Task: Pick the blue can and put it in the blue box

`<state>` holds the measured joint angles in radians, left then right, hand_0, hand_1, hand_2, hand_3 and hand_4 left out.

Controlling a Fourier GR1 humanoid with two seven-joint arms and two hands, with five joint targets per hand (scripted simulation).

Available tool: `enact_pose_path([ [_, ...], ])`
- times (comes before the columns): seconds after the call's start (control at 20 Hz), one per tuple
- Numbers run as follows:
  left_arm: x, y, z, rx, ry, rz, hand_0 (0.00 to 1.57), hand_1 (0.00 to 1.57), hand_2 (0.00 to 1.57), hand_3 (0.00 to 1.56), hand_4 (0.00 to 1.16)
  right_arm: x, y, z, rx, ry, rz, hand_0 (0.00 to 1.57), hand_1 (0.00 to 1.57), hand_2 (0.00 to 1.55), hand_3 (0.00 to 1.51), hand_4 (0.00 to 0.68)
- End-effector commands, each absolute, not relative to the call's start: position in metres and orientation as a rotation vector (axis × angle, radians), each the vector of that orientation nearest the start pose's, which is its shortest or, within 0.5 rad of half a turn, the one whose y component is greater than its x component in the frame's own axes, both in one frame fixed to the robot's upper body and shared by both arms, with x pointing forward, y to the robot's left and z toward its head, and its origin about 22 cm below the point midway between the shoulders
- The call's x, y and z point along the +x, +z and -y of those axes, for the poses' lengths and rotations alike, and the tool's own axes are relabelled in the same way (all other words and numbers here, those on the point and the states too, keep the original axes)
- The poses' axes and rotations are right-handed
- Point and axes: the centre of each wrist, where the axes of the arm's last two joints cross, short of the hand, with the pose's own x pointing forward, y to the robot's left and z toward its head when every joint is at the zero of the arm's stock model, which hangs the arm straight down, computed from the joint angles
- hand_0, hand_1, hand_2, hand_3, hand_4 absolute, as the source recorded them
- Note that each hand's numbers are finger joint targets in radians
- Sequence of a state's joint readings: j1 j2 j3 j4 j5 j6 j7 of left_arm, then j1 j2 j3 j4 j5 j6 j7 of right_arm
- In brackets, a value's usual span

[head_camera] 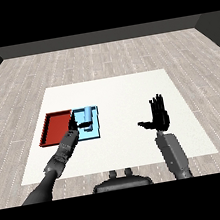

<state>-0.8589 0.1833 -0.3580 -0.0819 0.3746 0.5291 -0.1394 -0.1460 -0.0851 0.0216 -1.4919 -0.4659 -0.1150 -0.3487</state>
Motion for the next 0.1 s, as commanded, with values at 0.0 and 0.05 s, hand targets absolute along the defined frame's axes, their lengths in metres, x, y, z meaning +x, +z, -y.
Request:
enact_pose_path([
  [0.0, 0.3931, -0.0379, -0.2327, 0.553, -0.051, 1.324, 0.00, 0.00, 0.00, 0.00, 0.00, 0.2715, 0.0154, 0.2296, 0.209, -0.329, 1.942, 0.00, 0.00, 0.00, 0.00, 0.000],
  [0.05, 0.3890, -0.0444, -0.2266, 0.569, -0.051, 1.316, 0.00, 0.00, 0.00, 0.00, 0.00, 0.2813, 0.0250, 0.2250, 0.236, -0.306, 1.915, 0.00, 0.00, 0.00, 0.00, 0.000],
])
